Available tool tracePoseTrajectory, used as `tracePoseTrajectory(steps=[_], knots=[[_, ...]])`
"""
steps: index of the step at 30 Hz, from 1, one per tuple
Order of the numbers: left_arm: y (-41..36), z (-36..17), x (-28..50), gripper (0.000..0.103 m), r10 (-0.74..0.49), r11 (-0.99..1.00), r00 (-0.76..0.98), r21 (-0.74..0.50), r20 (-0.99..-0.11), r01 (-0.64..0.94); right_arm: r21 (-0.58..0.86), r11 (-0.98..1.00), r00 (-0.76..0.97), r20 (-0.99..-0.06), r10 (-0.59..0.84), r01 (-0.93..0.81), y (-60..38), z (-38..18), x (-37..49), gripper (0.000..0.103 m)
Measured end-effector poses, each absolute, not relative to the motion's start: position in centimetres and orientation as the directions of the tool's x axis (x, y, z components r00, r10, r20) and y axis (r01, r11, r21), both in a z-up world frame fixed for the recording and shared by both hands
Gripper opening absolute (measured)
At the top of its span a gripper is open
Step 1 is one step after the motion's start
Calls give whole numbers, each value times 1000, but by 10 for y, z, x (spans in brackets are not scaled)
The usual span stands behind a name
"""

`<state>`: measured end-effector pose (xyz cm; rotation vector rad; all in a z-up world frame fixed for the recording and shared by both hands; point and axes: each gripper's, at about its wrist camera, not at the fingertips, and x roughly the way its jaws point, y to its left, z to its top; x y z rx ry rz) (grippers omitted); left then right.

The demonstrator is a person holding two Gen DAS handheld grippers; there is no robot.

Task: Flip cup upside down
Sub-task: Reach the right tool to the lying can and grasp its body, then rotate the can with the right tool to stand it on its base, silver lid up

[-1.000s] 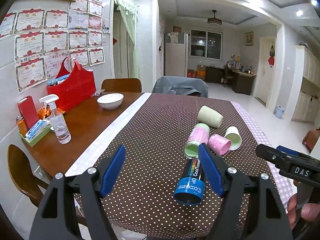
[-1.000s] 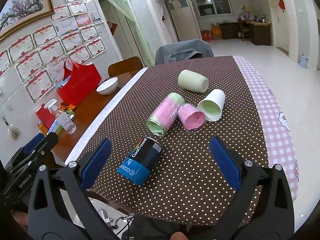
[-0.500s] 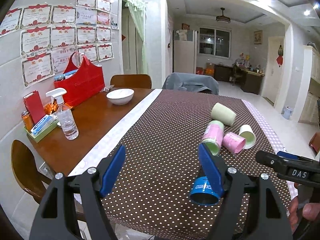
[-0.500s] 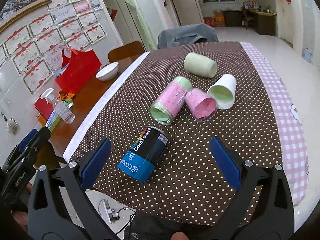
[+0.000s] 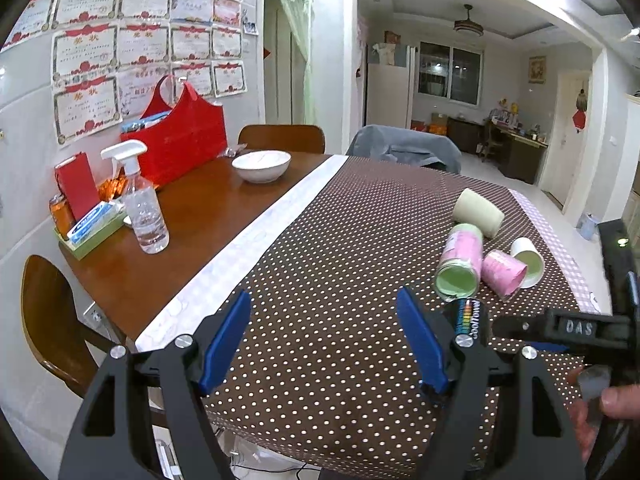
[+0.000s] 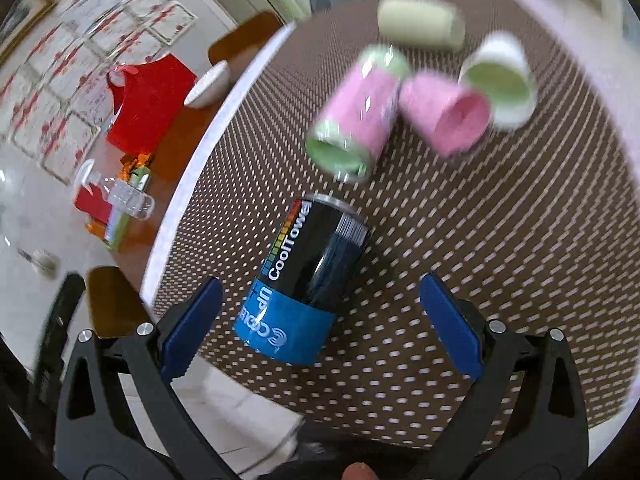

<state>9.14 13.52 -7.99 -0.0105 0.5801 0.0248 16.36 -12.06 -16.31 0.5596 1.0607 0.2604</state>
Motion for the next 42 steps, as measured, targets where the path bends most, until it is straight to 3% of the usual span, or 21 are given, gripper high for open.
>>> tracePoseTrajectory(steps=[14,18,31,35,42], knots=[[138,-93,96,74,-2,1000,818,-21,-576,-12,522,840,336,-825,454,149,-98,-189,210,96],[134,-93,94,74,-9,1000,816,-15,-578,0,508,849,309,-838,449,144,-93,-196,217,73],[127,-89,90,74,-16,1000,821,0,-570,20,719,689,468,-641,608,91,-135,-185,177,69],[119,-84,86,74,-23,999,827,11,-562,36,724,687,569,-589,574,55,-151,-168,160,68],[104,-78,82,74,-38,998,831,27,-554,64,555,831,716,-577,393,-9,-158,-133,141,68]])
